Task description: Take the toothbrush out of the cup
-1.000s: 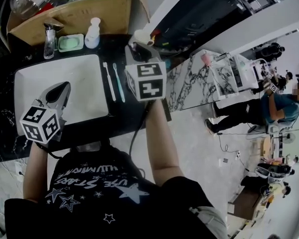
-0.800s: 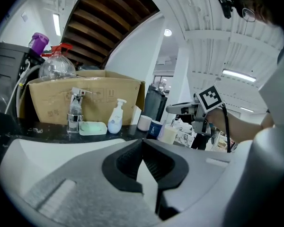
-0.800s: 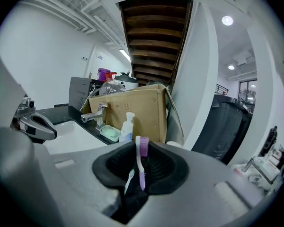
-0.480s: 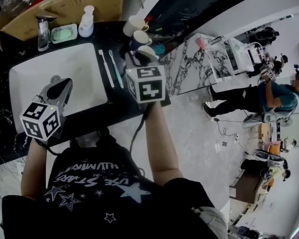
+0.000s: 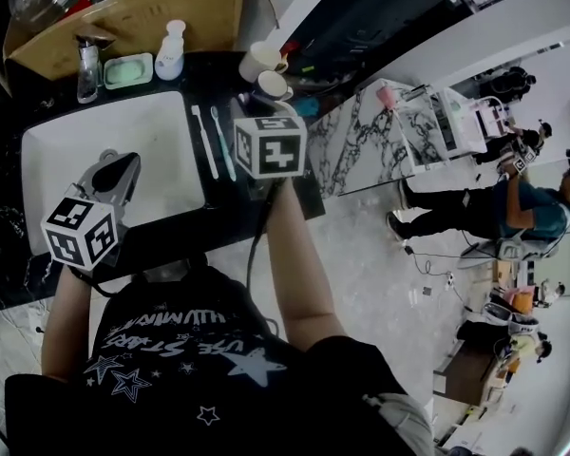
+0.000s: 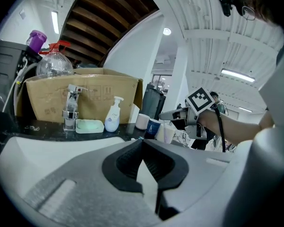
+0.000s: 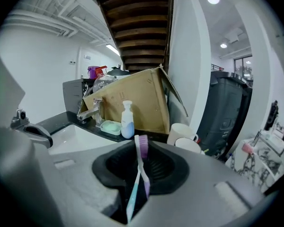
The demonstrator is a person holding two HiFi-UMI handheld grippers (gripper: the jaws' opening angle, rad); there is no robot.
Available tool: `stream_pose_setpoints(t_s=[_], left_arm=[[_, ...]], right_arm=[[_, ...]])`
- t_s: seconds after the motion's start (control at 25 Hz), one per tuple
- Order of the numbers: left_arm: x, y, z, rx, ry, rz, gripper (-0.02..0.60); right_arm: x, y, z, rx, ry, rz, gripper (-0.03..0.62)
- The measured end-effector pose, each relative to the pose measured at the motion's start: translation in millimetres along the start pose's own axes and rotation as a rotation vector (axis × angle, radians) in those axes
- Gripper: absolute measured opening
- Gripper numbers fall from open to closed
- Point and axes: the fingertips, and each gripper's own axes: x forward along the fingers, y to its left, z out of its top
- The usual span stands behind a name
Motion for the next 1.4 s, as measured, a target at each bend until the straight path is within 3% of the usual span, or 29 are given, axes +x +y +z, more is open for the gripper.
stream_pose_setpoints(t_s=[0.24, 0.56, 1.08, 1.4], left_arm=[[8, 13, 5, -0.014, -0.012, 0.046, 0.01], [27, 25, 8, -0.033, -0.005, 0.078, 0.011], [12, 41, -4, -0.057, 0.018, 0.07, 0.011], [-16, 51, -11, -0.035, 0.022, -0.003, 0.009]], right_arm=[[35, 1, -15, 0.082, 0.055, 0.037, 0.078], [59, -13, -46, 0.137, 0.114, -0.019, 0.078], [41, -18, -52, 0.116, 0.085, -0.169, 0.121], [12, 5, -61, 0.161, 0.066, -0.226, 0.121]])
